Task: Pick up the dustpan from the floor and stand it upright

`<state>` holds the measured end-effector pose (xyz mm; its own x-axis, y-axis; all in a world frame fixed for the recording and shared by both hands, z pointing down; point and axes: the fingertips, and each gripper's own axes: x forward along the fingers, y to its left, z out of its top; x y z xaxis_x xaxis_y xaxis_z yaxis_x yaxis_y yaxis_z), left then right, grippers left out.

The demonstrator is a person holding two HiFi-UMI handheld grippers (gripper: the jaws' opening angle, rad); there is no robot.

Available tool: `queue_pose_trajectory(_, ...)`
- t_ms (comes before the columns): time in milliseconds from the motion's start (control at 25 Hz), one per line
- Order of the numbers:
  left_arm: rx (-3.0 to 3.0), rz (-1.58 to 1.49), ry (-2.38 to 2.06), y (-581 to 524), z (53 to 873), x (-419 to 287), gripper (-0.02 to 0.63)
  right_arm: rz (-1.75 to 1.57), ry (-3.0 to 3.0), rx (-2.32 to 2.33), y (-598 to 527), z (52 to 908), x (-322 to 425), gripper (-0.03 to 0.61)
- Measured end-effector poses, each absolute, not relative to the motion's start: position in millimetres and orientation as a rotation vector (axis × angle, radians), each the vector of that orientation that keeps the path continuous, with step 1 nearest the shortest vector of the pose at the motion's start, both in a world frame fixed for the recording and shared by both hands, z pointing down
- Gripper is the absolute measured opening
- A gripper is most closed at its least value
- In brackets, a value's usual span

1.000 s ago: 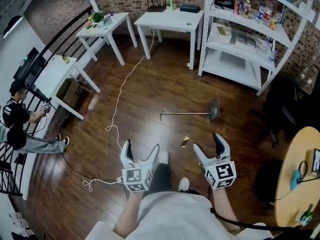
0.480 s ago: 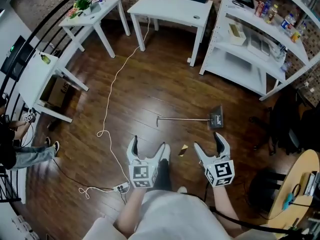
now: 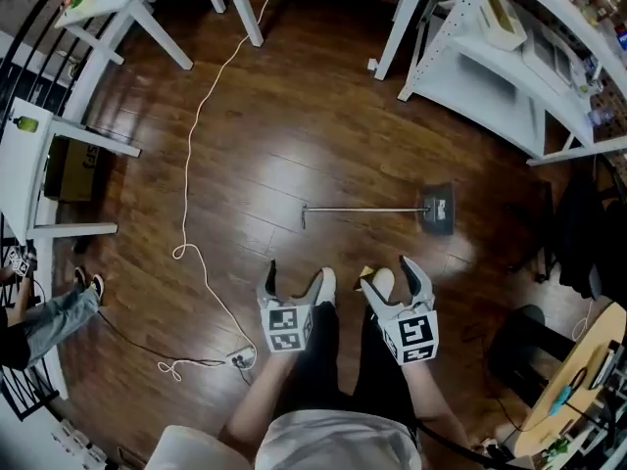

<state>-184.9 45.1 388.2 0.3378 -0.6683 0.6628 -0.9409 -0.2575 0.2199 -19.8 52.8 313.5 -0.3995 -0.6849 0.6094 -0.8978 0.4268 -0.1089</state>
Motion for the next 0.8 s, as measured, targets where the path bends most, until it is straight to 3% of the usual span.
queue_pose_trajectory(160, 1.875, 0.573, -1.382, 23.0, 487.4, -176.8, 0.419, 0.613, -2.240, 1.193, 20.1, 392.9, -37.1, 0.345)
queue_pose_trajectory(400, 1.742, 0.589, -1.481, -7.5, 647.1, -204.8, 0.417, 0.684, -2.272, 0.972, -2.8, 532.6, -74.4, 0.345)
queue_pose_trajectory(640, 1.621, 0.733, -1.437, -20.5, 848.3, -183.4, 0.408, 0.710, -2.265, 0.896, -29.6, 677.9, -38.6, 0.345)
queue_pose_trajectory(800, 1.481, 0.734, -1.456, -18.2, 939.5, -194.4, 0.408, 0.798, -2.267, 0.922, -39.2, 741.8, -19.8, 0.345)
